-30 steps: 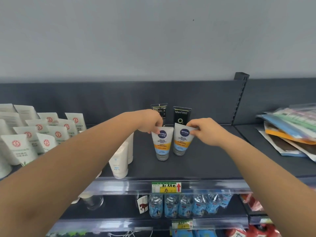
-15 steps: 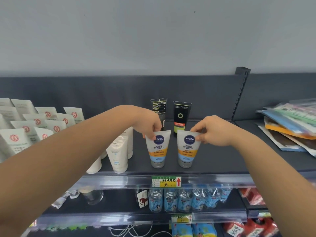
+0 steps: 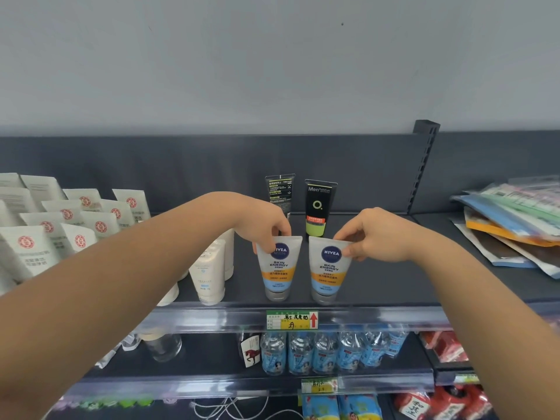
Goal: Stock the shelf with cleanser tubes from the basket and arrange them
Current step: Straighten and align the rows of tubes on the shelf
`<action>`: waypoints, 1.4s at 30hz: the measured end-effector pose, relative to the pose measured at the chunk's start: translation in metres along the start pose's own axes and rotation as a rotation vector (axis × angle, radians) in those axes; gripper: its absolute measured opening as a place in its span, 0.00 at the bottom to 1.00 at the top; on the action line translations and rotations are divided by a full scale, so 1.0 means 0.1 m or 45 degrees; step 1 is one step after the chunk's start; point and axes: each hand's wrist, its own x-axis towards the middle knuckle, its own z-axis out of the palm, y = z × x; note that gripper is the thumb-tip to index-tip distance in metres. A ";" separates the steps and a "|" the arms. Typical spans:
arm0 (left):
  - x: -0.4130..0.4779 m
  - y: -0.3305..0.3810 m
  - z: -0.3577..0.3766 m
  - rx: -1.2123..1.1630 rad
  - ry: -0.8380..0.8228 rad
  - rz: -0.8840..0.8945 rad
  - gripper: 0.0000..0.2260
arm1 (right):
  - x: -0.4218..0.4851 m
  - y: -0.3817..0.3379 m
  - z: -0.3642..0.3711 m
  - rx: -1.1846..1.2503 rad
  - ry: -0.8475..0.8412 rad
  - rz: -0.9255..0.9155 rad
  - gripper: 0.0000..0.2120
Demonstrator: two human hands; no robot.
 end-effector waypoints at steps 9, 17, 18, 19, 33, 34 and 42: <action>-0.02 -0.02 0.00 -0.057 -0.026 -0.015 0.13 | 0.02 0.04 0.01 0.066 -0.013 -0.004 0.09; -0.02 -0.02 0.00 -0.029 -0.025 -0.020 0.14 | 0.05 0.04 -0.02 0.067 -0.053 -0.009 0.10; -0.02 -0.02 0.00 -0.033 -0.032 -0.022 0.14 | 0.06 0.05 -0.02 0.070 -0.054 -0.007 0.10; -0.02 -0.02 0.00 -0.037 -0.038 -0.023 0.13 | 0.07 0.05 -0.02 0.072 -0.057 -0.006 0.10; -0.07 -0.08 -0.13 -0.085 -0.020 -0.016 0.14 | 0.11 0.07 -0.09 0.072 -0.185 0.007 0.10; -0.08 -0.09 -0.18 -0.102 0.016 -0.003 0.16 | 0.11 0.07 -0.11 0.083 -0.221 0.011 0.10; 0.19 -0.39 -0.45 0.047 0.497 -0.081 0.17 | 0.26 0.03 -0.30 0.168 0.049 0.036 0.08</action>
